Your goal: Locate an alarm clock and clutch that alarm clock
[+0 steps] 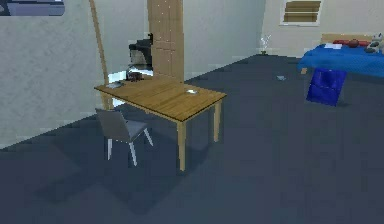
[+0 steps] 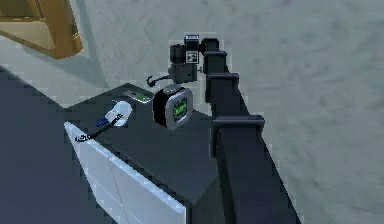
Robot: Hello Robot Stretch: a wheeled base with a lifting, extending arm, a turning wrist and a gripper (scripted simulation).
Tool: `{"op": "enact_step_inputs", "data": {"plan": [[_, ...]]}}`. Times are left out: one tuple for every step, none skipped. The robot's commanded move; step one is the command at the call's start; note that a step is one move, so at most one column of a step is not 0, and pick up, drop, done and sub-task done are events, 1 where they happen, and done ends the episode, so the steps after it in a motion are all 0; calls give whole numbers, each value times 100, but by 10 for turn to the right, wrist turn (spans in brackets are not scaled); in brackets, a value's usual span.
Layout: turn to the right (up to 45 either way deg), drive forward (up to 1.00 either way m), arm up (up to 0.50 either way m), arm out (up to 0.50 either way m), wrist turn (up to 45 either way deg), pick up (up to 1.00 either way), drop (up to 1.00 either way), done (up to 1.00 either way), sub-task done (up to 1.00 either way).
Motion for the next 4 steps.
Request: {"op": "enact_step_inputs", "data": {"plan": [[0, 0, -20, 0, 0, 0, 0, 0, 0], [0, 0, 0, 0, 0, 100, 0, 0, 0], [0, 0, 10, 0, 0, 0, 0, 0, 0], [0, 0, 0, 0, 0, 0, 0, 100, 0]]}}
